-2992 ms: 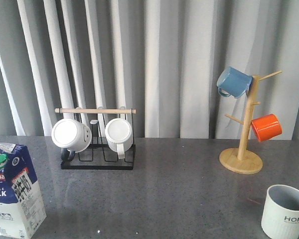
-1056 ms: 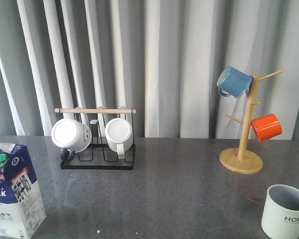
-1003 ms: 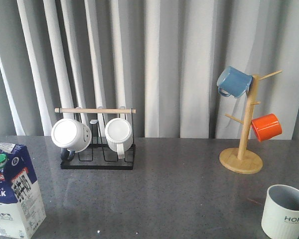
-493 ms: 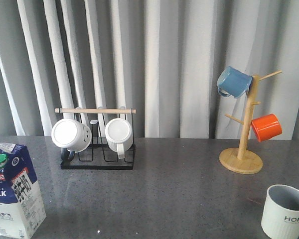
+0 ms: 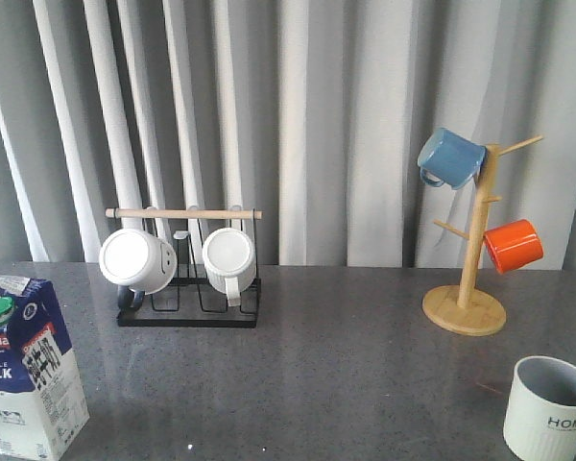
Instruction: Place milk next to cup
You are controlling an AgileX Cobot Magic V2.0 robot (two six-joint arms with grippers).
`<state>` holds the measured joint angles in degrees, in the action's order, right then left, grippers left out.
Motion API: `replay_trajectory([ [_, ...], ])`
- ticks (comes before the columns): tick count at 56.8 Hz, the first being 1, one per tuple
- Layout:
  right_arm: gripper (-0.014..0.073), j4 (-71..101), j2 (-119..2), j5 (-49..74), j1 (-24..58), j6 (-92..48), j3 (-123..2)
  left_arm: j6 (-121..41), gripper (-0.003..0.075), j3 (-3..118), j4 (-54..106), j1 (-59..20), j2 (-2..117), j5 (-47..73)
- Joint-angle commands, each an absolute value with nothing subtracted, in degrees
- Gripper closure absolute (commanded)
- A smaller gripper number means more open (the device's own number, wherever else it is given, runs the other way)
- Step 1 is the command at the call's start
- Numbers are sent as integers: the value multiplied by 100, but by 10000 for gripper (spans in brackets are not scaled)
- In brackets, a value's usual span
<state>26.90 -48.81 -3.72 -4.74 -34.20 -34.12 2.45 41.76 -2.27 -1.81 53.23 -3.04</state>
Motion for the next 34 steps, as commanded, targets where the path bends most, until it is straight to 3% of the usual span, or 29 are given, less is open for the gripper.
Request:
replay_trajectory([
  [1,-59,2648,-4869,-667,-581,-4071,-3399,277,184,4378,-158,-190,5279,-738],
  [14,-53,2044,-4885,-1293,-791,-3552,-2579,277,246,4378,-158,-190,5279,-738],
  [34,-43,-1743,-5724,-2440,-1921,1720,-2140,277,261,4378,-158,-190,5279,-738],
])
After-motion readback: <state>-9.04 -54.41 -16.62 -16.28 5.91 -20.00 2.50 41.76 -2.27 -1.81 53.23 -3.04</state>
